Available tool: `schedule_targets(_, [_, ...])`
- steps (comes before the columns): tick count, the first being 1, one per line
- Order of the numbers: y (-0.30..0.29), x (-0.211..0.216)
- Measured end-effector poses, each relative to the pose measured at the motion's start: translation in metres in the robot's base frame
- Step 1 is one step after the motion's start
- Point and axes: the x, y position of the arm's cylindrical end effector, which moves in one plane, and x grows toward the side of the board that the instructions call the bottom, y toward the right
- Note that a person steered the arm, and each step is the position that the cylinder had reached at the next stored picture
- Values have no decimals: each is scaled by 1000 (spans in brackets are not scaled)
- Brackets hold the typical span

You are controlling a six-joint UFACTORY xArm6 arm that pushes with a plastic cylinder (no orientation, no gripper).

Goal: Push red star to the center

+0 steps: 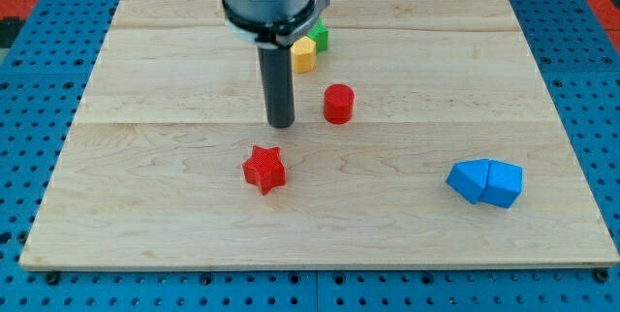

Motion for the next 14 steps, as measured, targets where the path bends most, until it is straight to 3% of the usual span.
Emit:
schedule_targets(1, [54,-17])
schedule_targets(2, [152,-3])
schedule_targets(3, [176,13])
schedule_targets(5, [-32,57])
schedule_targets(6, [-115,57])
schedule_targets(7, [-128,109])
schedule_targets(9, [-3,98])
schedule_targets(10, [-1,100])
schedule_targets(11, [-8,133])
schedule_targets(12, [43,123])
schedule_targets(13, [51,80])
schedule_targets(14, [23,101])
